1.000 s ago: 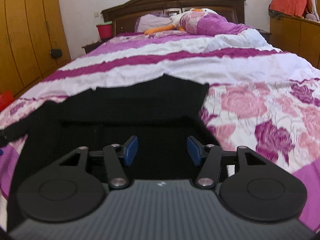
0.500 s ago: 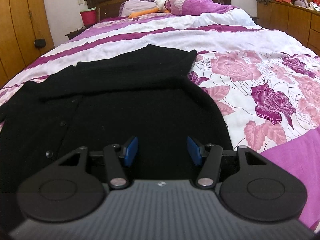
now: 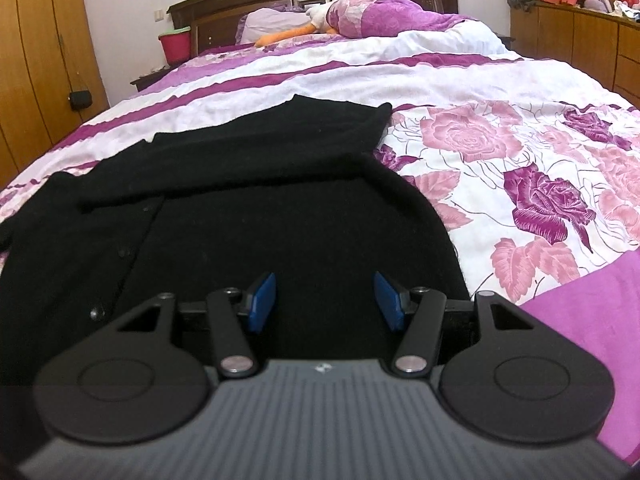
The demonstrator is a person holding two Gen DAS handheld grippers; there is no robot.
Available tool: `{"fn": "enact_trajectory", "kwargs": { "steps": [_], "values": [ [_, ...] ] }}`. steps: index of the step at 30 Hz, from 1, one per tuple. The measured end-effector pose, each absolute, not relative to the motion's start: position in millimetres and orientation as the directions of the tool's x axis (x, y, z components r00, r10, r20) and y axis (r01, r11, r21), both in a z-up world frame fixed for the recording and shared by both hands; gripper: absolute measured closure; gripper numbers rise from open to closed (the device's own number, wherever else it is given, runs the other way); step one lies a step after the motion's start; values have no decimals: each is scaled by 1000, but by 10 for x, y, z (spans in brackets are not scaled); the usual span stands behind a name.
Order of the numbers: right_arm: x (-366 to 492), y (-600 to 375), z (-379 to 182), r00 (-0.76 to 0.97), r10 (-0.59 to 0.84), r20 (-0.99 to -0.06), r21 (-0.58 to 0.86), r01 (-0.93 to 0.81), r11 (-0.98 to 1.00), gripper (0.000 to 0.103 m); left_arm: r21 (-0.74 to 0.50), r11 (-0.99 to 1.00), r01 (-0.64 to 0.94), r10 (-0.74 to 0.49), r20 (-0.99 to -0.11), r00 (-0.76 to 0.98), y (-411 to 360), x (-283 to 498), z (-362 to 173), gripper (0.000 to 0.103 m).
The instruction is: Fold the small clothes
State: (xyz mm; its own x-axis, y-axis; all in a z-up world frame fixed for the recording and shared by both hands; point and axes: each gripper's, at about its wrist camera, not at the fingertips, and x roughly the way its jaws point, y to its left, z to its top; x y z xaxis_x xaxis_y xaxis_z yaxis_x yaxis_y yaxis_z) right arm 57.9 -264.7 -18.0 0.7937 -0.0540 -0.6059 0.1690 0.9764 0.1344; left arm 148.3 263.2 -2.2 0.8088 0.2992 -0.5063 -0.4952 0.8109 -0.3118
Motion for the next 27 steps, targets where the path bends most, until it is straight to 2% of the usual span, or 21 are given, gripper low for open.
{"fn": "enact_trajectory", "kwargs": {
  "steps": [8,16,23,27],
  "values": [
    [537,-2671,-124,814,-31,-580,168,157,973,46,-282,899,-335,211,-392,896,2197,1536,485,94],
    [469,-2708,-64,834,-12,-551,190,139,972,46,-256,958,-129,48,-302,952,1400,1717,943,94],
    [443,-2727,-61,840,12,-543,209,121,970,46,-231,973,20,-87,-282,956,576,1906,1042,94],
    [449,-2748,-73,838,7,-546,193,118,974,46,-204,975,87,-149,-313,938,89,2053,923,94]
  ]
}}
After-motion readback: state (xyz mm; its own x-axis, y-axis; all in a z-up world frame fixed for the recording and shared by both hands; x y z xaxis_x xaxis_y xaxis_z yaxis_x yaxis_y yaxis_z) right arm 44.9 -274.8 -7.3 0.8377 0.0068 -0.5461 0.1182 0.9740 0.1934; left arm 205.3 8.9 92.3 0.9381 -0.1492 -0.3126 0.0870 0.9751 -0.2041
